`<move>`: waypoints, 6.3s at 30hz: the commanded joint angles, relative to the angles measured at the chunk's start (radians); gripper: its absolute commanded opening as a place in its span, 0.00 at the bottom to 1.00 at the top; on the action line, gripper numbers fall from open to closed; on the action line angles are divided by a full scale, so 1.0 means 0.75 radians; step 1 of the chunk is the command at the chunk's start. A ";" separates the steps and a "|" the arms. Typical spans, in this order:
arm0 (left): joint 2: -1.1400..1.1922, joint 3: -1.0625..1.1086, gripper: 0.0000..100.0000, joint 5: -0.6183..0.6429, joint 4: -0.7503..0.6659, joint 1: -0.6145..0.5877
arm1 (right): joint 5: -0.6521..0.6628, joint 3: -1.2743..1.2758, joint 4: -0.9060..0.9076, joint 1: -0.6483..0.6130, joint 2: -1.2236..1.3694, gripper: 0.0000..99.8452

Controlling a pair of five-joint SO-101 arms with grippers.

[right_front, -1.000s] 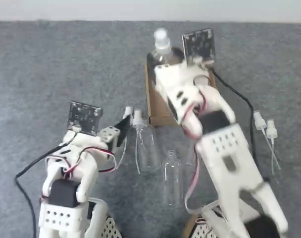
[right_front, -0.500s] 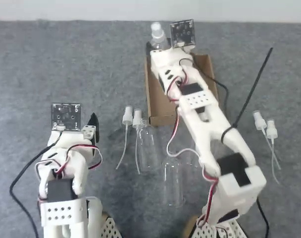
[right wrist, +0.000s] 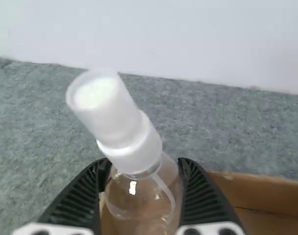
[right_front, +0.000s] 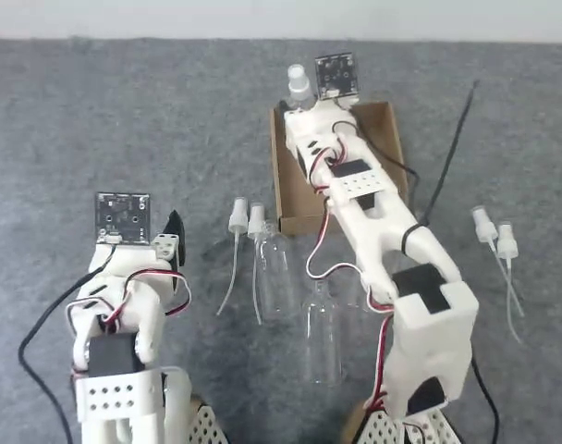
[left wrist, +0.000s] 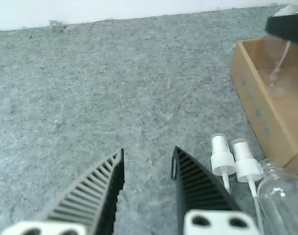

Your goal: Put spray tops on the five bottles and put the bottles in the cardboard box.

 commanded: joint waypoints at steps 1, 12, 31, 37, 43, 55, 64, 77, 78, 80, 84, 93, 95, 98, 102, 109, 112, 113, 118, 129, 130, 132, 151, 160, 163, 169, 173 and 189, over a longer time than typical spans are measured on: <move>-0.031 -0.007 0.14 0.000 -0.043 -0.008 | 0.004 -0.090 -0.077 -0.007 -0.003 0.01; -0.031 -0.003 0.14 0.000 -0.047 -0.008 | 0.004 -0.090 -0.077 -0.011 0.030 0.01; -0.031 -0.003 0.14 0.000 -0.047 -0.008 | 0.016 -0.088 -0.075 -0.011 0.030 0.01; -0.031 -0.003 0.14 0.000 -0.047 -0.008 | 0.016 -0.088 -0.075 -0.011 0.030 0.01; -0.031 -0.001 0.14 0.000 -0.047 -0.008 | 0.016 -0.072 -0.075 -0.011 0.028 0.14; -0.031 -0.001 0.14 0.000 -0.047 -0.006 | 0.018 -0.070 -0.075 -0.013 0.015 0.19; -0.031 -0.001 0.14 0.000 -0.047 -0.006 | 0.018 -0.121 0.021 -0.044 0.015 0.33; -0.029 -0.001 0.14 0.000 -0.047 -0.006 | 0.020 -0.301 0.181 -0.038 0.013 0.33; -0.029 -0.001 0.14 0.000 -0.047 -0.006 | 0.020 -0.327 0.214 -0.038 0.013 0.33; -0.029 -0.001 0.14 0.000 -0.047 -0.006 | 0.020 -0.399 0.281 -0.036 0.013 0.33; -0.027 -0.001 0.14 0.000 -0.047 -0.006 | 0.020 -0.561 0.461 -0.036 -0.040 0.33; -0.027 -0.001 0.14 0.000 -0.047 -0.006 | 0.037 -0.681 1.110 -0.034 -0.453 0.33; -0.025 -0.001 0.14 0.000 -0.047 -0.006 | 0.098 -0.681 1.257 -0.011 -0.541 0.33; -0.025 -0.001 0.14 0.000 -0.045 -0.006 | 0.172 -0.681 1.474 0.044 -0.658 0.33; -0.025 -0.001 0.14 0.000 -0.047 -0.006 | 0.198 -0.681 1.818 0.134 -0.785 0.33; -0.023 0.001 0.14 0.000 -0.041 -0.006 | 0.325 -0.681 2.313 0.349 -0.909 0.33; -0.025 0.019 0.14 0.000 -0.047 -0.006 | 0.620 -0.679 2.388 0.553 -0.922 0.33; -0.023 0.021 0.14 0.000 -0.047 -0.006 | 0.663 -0.671 2.391 0.629 -0.918 0.33; -0.027 0.024 0.14 0.000 -0.047 -0.006 | 0.781 -0.532 2.231 0.915 -0.776 0.33; -0.023 0.028 0.14 0.000 -0.045 -0.006 | 0.800 -0.450 1.765 1.028 -0.263 0.30; -0.023 0.028 0.14 0.000 -0.045 -0.006 | 0.796 -0.450 1.746 1.026 -0.224 0.29; -0.023 0.028 0.14 0.000 -0.047 -0.006 | 0.794 -0.450 1.713 1.024 -0.150 0.28; -0.023 0.028 0.14 0.000 -0.047 -0.006 | 0.792 -0.448 1.591 1.022 0.204 0.16; -0.023 0.028 0.14 0.000 -0.045 -0.006 | 0.802 -0.458 1.591 1.022 0.191 0.03; -0.023 0.028 0.14 0.000 -0.045 -0.006 | 0.794 -0.520 1.605 1.024 0.191 0.03; -0.023 0.028 0.14 0.000 -0.043 -0.006 | 0.792 -0.634 1.720 1.020 0.152 0.03; -0.023 0.028 0.14 0.000 -0.043 -0.006 | 0.792 -0.642 1.775 1.020 0.058 0.03; -0.023 0.028 0.14 0.000 -0.047 -0.016 | 0.434 -0.638 2.307 0.173 -0.693 0.03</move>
